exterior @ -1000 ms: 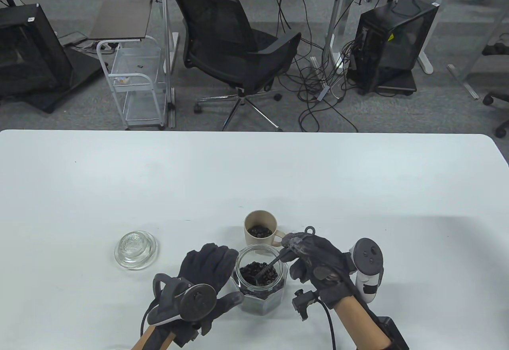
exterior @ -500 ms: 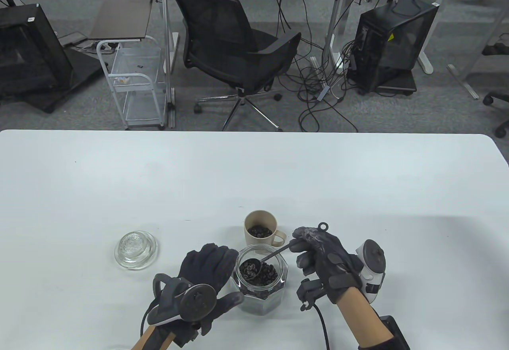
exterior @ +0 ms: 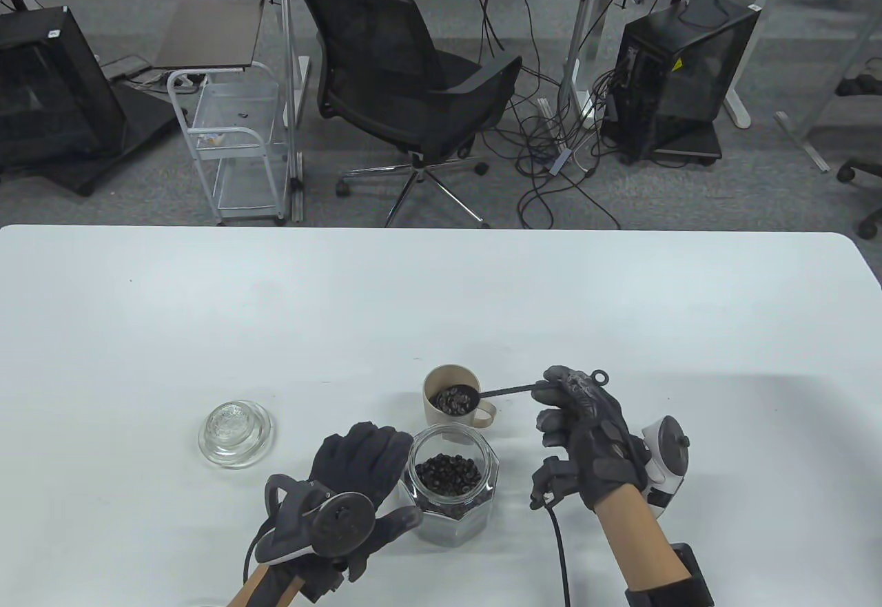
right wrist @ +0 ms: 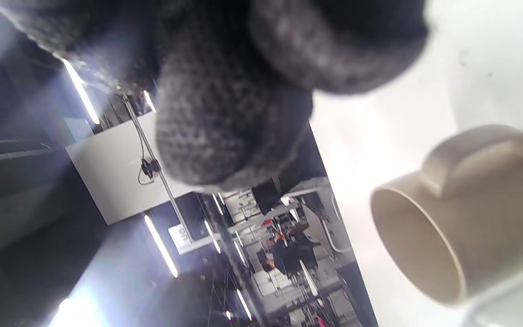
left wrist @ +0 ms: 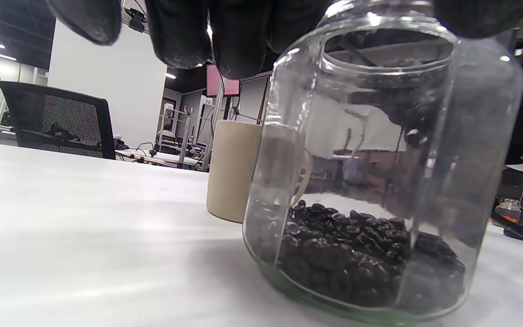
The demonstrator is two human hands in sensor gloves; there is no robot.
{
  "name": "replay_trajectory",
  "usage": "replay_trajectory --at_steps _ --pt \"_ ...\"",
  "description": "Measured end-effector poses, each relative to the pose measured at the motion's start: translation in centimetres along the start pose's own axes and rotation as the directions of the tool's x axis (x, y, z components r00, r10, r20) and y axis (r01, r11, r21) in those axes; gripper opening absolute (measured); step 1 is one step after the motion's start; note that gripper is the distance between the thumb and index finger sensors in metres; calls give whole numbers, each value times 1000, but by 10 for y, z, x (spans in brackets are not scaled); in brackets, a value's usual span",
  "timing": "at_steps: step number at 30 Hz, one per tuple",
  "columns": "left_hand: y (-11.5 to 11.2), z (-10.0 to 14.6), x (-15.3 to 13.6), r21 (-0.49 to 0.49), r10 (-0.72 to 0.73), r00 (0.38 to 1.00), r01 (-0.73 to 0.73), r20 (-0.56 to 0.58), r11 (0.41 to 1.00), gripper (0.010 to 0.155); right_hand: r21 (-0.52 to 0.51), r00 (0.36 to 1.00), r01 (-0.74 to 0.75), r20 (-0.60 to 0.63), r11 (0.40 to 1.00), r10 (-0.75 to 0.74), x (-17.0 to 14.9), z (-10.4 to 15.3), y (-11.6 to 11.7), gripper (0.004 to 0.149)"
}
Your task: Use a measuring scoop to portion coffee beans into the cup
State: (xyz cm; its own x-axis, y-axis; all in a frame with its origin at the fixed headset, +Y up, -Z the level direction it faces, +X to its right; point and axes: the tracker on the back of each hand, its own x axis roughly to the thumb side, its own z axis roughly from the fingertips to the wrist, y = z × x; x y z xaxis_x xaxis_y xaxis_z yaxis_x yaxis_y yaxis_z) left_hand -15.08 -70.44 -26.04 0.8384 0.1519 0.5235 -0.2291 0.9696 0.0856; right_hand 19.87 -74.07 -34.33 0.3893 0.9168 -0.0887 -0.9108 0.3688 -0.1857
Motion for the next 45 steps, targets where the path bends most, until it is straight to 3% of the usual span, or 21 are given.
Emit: replay_trajectory --at_steps 9,14,17,20,21,22,23,28,29,30,31,36,38,42,45 --pt "0 0 0 -1 0 1000 0 0 1000 89 -49 968 -210 134 977 214 -1 -12 5 46" --pt "0 0 0 0 -5 1000 5 0 1000 89 -66 857 -396 331 916 394 8 -7 19 45" --pt "0 0 0 0 -8 1000 8 0 1000 89 -74 671 -582 518 810 530 19 0 33 45" --pt "0 0 0 0 -9 1000 9 0 1000 89 -150 364 -773 690 616 625 30 14 51 44" --pt "0 0 0 0 -9 1000 9 0 1000 89 -178 301 -798 710 576 636 32 17 55 33" --pt "0 0 0 0 -9 1000 9 0 1000 89 -203 246 -813 731 546 637 32 22 60 32" --pt "0 0 0 0 -9 1000 9 0 1000 89 -207 232 -815 739 541 633 32 24 62 32" --pt "1 0 0 -1 -10 1000 10 -1 1000 89 -142 302 -804 739 578 602 27 27 69 33" --pt "1 0 0 -1 -10 1000 10 -1 1000 89 -137 317 -796 735 589 599 27 27 68 42" --pt "1 0 0 0 -11 1000 11 -1 1000 89 -136 339 -778 731 614 592 28 26 66 36" --pt "1 0 0 -1 -11 1000 11 -1 1000 89 -132 363 -760 726 636 584 29 26 65 43" --pt "0 0 0 -1 -9 1000 9 -1 1000 89 -70 566 -583 680 810 466 45 22 49 43" --pt "0 0 0 -1 -8 1000 8 -2 1000 89 -80 599 -524 673 848 434 55 21 40 43" --pt "0 0 -1 -3 -5 1000 5 -3 1000 89 -178 587 -511 642 841 492 84 19 18 43" --pt "0 0 -1 -3 -5 1000 5 -4 1000 89 -263 565 -574 558 776 607 102 14 3 46"
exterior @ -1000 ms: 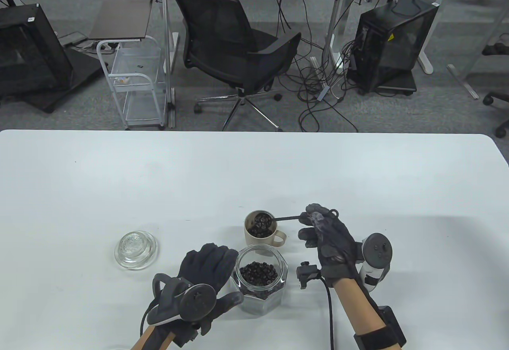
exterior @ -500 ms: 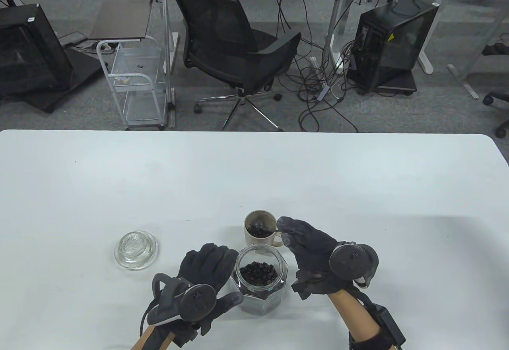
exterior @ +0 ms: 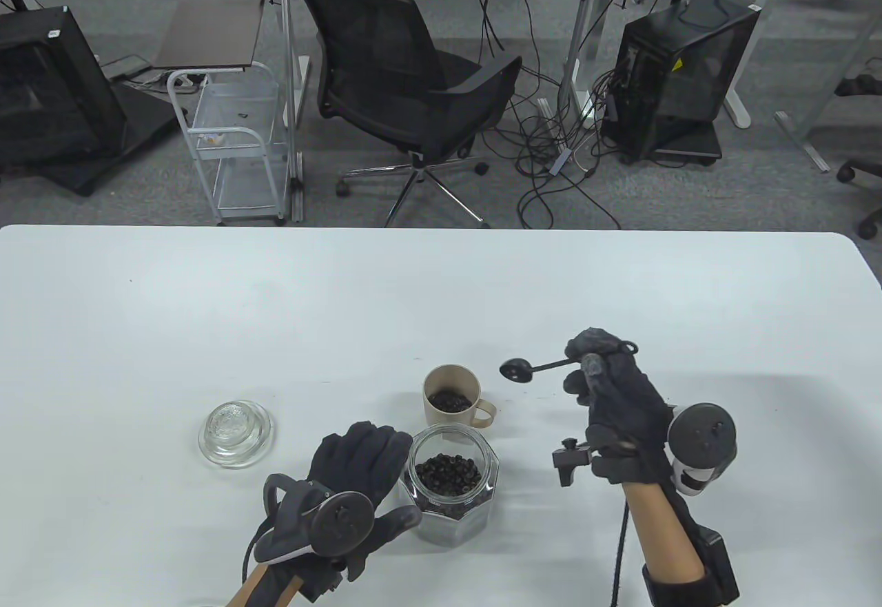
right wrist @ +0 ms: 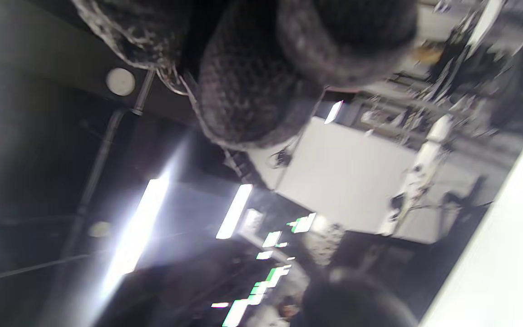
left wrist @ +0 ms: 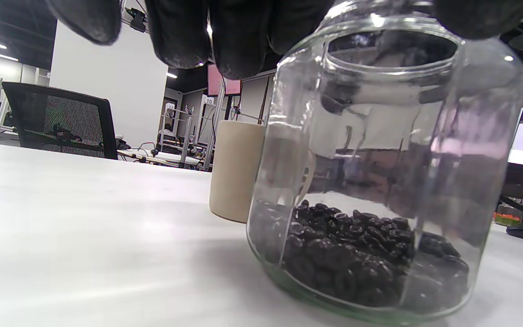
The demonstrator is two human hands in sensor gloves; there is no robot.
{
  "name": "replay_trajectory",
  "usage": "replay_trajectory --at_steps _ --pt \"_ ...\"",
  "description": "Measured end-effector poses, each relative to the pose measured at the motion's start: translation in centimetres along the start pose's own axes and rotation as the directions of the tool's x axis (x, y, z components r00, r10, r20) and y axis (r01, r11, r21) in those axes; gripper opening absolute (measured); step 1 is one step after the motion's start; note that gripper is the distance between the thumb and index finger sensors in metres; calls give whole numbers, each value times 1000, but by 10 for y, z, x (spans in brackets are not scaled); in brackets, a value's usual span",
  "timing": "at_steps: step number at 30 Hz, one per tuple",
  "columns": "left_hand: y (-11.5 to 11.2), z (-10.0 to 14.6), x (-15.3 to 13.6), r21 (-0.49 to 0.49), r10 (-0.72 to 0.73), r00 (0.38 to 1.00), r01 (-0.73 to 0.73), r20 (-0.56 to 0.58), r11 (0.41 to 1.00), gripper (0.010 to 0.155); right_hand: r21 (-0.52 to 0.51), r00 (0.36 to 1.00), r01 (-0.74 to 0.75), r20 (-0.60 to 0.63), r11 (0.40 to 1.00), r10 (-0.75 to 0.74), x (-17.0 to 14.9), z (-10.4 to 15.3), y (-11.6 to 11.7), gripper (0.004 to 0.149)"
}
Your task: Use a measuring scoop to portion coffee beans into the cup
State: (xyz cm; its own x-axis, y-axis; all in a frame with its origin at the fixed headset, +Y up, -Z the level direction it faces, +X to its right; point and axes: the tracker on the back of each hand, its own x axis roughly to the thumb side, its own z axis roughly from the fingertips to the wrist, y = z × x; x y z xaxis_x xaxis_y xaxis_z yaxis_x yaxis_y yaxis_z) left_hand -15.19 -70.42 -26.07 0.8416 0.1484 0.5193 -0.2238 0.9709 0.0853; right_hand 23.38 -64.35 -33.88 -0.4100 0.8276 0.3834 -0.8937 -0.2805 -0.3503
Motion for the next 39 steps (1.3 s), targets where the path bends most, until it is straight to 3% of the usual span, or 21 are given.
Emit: replay_trajectory --at_steps 5,8,14,17,21,24,28,34,36,39 --pt "0 0 -1 -2 10 1000 -10 -5 1000 89 53 955 -272 -112 961 276 -21 -21 -15 49" --pt "0 0 -2 -5 17 1000 -17 -7 1000 89 201 887 -375 -206 905 414 -46 -41 -12 49" --pt "0 -1 -3 -7 18 1000 -18 -10 1000 89 433 781 -343 -362 834 509 -92 -71 12 49" --pt "0 -1 -4 -9 22 1000 -22 -11 1000 89 472 723 -390 -374 791 580 -106 -81 24 49" --pt "0 -1 -4 -11 21 1000 -21 -12 1000 89 586 610 -436 -366 683 703 -123 -93 46 49" --pt "0 -1 -4 -13 18 1000 -18 -10 1000 89 615 552 -466 -360 636 752 -133 -97 57 49" --pt "0 -1 -5 -16 20 1000 -20 -12 1000 90 616 531 -455 -392 643 751 -147 -98 64 48" --pt "0 -1 -5 -16 18 1000 -19 -13 1000 89 614 468 -514 -384 599 796 -159 -97 69 47" --pt "0 -1 -5 -16 20 1000 -20 -13 1000 89 617 448 -539 -366 573 816 -156 -98 71 46" --pt "0 -1 -5 -16 19 1000 -19 -13 1000 90 607 379 -629 -306 486 873 -152 -97 76 46"
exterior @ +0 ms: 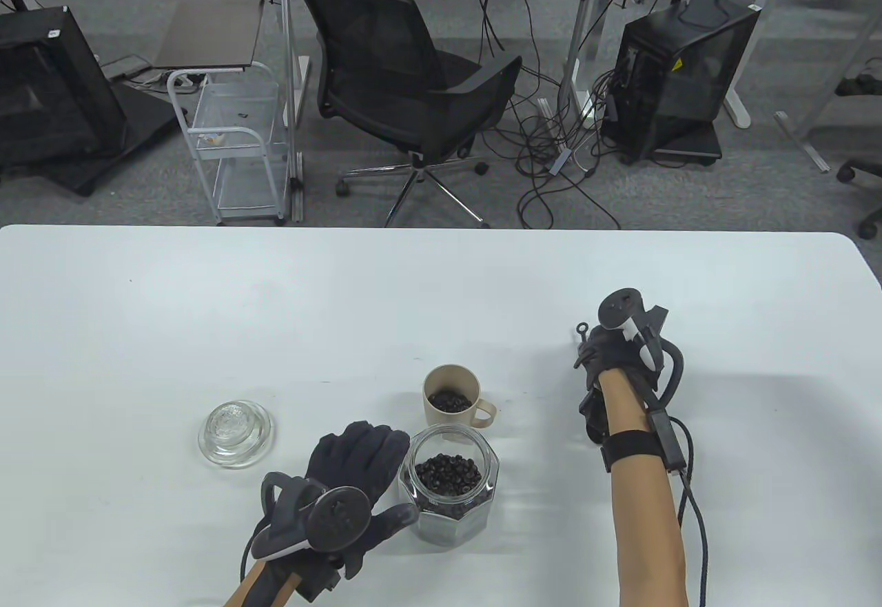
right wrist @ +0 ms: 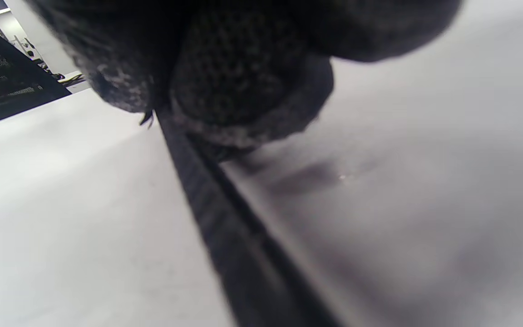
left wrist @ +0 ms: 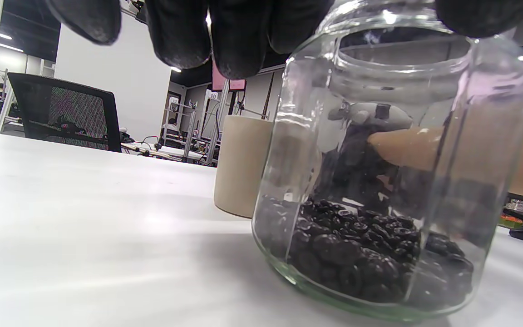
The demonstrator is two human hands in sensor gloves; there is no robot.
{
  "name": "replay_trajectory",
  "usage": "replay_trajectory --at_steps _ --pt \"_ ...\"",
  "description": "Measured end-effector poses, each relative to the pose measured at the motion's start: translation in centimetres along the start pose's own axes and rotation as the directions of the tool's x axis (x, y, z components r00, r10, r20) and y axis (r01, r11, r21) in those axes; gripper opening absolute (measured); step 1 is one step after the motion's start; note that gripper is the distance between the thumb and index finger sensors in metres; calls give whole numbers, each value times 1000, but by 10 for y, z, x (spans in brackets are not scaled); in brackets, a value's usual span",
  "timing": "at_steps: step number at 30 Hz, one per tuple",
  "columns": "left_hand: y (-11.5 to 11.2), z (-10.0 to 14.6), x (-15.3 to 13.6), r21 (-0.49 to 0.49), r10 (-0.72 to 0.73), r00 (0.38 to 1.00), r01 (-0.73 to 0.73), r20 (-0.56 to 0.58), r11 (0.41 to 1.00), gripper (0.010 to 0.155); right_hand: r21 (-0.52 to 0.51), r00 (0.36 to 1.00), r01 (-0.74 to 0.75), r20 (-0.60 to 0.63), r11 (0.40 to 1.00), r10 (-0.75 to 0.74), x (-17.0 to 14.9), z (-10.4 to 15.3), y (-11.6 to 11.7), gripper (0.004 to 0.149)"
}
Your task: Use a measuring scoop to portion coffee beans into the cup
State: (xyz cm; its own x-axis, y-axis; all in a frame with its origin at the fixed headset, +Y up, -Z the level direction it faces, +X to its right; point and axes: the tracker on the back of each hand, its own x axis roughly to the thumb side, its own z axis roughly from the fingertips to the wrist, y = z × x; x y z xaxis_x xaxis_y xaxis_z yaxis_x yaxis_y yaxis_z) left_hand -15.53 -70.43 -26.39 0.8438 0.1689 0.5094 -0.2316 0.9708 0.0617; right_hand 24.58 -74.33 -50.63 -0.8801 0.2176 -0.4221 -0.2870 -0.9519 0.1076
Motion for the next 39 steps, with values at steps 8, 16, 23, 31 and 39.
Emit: replay_trajectory --at_steps 8,16,23,31,39 --pt "1 0 -1 4 -6 1000 6 -7 1000 89 -77 991 -131 -13 988 130 8 6 3 45" --pt "9 1 -16 42 13 998 -11 -61 999 88 -92 994 -108 -38 990 105 6 12 -7 51" --pt "18 3 -29 82 36 993 -27 -111 996 88 -199 999 -41 17 979 45 -5 39 -43 56" --pt "35 9 -57 131 -61 959 100 -276 986 86 -265 936 93 351 960 6 5 141 -52 61" --pt "47 9 -134 22 -173 771 236 -613 971 83 -419 809 181 578 890 108 2 234 -3 61"
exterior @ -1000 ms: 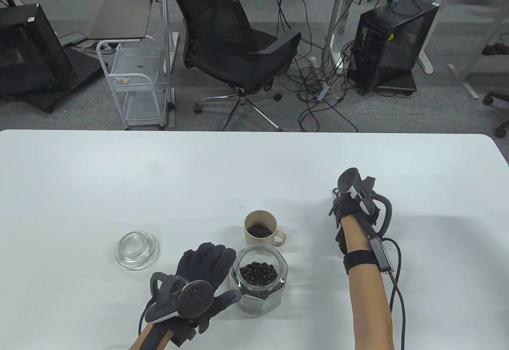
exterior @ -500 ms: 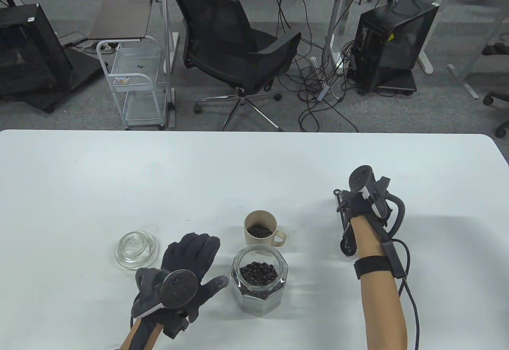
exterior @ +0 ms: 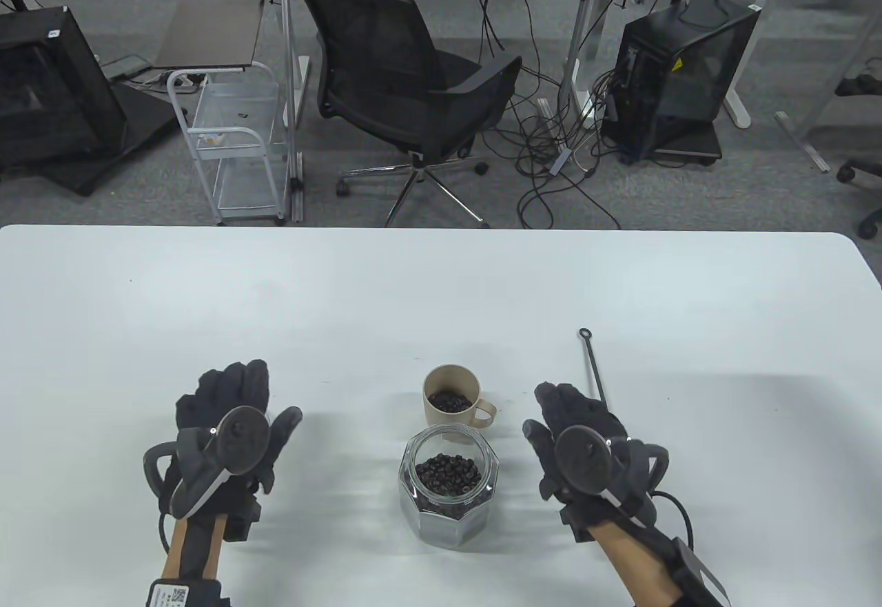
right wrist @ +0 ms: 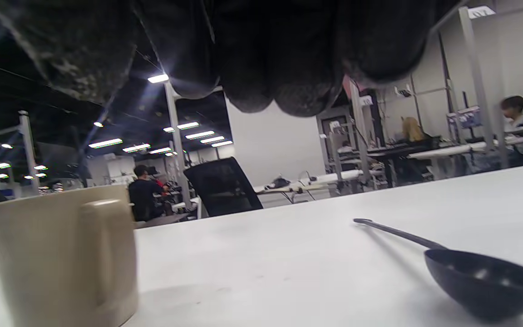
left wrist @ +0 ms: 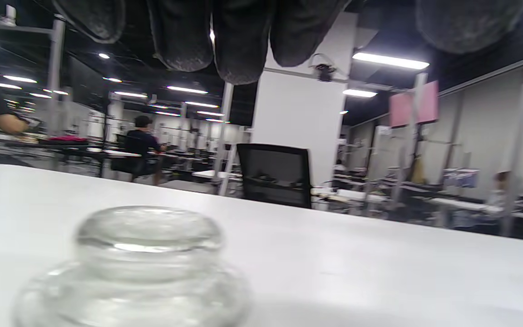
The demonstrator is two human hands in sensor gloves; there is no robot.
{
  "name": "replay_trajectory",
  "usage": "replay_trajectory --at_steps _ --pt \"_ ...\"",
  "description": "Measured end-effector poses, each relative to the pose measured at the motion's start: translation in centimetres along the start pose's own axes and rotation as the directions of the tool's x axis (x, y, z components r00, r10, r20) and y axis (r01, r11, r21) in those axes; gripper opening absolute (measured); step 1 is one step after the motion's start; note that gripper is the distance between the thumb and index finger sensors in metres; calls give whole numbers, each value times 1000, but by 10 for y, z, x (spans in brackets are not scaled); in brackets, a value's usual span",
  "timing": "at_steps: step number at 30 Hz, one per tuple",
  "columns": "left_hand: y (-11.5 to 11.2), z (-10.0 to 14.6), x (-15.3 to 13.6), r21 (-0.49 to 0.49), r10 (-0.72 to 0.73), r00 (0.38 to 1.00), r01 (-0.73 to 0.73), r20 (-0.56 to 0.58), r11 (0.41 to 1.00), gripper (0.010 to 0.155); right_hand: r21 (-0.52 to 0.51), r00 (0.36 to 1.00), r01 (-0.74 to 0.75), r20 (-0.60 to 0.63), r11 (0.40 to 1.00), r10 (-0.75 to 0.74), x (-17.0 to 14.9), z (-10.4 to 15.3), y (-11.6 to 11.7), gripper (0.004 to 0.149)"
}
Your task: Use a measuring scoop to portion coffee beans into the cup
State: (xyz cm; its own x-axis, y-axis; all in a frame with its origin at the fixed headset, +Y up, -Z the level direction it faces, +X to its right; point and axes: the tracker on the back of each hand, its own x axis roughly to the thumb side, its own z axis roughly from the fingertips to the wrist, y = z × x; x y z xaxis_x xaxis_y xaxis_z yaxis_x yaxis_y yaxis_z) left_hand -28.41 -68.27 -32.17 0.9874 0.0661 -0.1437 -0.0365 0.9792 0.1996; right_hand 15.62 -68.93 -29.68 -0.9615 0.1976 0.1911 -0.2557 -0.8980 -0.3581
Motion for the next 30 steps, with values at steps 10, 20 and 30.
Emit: replay_trajectory --at_steps 10,20,30 --pt "-43 -16 -19 -196 -208 974 188 -87 962 85 82 994 -95 64 992 90 8 17 23 61" --pt "-68 -21 -26 -321 -275 957 233 -93 918 87 110 997 -57 57 992 51 4 21 25 60" --pt "-31 -14 -9 -151 -116 993 115 -2 982 88 105 998 -37 50 994 32 -1 20 23 60"
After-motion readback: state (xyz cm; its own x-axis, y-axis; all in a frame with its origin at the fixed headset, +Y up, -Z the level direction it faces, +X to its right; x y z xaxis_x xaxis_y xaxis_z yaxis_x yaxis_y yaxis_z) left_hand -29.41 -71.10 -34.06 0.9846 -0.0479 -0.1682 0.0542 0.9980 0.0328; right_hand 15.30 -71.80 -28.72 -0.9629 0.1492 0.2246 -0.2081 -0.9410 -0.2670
